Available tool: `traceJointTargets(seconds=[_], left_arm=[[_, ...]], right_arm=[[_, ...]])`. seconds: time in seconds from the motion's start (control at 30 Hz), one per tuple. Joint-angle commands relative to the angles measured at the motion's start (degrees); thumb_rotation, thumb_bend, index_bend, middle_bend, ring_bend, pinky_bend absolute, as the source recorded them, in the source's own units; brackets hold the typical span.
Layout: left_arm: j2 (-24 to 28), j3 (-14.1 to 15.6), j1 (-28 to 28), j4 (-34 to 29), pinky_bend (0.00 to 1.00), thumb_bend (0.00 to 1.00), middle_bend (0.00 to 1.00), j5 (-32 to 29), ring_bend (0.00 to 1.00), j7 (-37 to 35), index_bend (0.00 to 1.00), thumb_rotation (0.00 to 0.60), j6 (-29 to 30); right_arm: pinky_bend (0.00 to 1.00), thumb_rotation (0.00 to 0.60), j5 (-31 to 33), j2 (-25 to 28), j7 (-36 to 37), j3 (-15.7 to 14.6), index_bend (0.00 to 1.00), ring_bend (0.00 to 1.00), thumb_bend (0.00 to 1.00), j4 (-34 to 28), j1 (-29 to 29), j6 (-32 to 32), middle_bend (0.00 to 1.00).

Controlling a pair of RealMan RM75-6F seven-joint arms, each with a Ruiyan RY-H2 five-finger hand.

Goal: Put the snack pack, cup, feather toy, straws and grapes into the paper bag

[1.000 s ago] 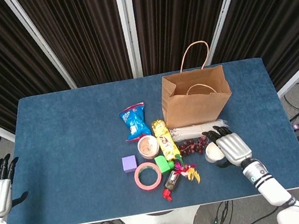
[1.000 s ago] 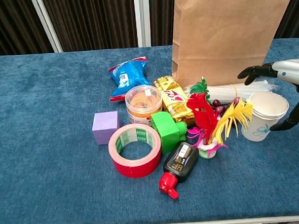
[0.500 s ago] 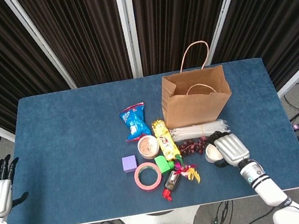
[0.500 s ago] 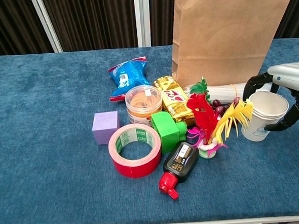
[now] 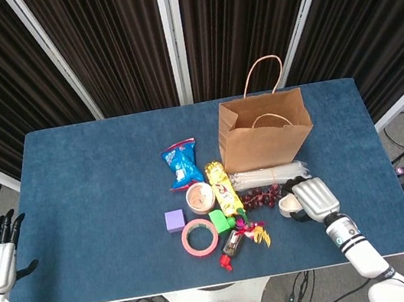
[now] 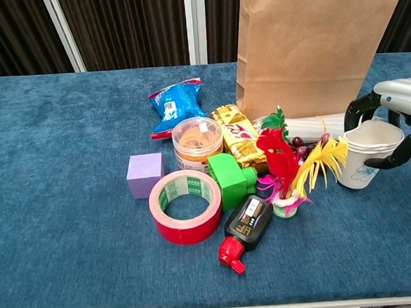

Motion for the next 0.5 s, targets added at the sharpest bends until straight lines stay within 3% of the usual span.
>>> traceJointTargets(seconds=[0.03, 0.27, 0.5], left_arm=[[0.12, -0.07, 0.00, -0.17, 0.13, 0.00, 0.07, 0.01, 0.01, 0.02, 0.15, 0.600, 0.08], [0.24, -0.14, -0.23, -0.63, 0.13, 0.00, 0.07, 0.18, 0.01, 0.25, 0.15, 0.600, -0.07], [0.14, -0.13, -0.61, -1.12, 0.13, 0.00, 0.07, 0.41, 0.01, 0.72, 0.15, 0.600, -0.44]], right_arm=[[0.51, 0.600, -0.59, 1.37, -0.46, 0.56, 0.50, 0.29, 0.18, -1.80, 0.02, 0.95, 0.35], [0.51, 0.600, -3.03, 9.70, -4.36, 4.67, 0.51, 0.29, 0.18, -14.30, 0.94, 5.52, 0.36], [0.51, 0.600, -0.72, 19.82, -10.28, 13.08, 0.51, 0.29, 0.18, -29.62, 3.77, 9.69, 0.37]])
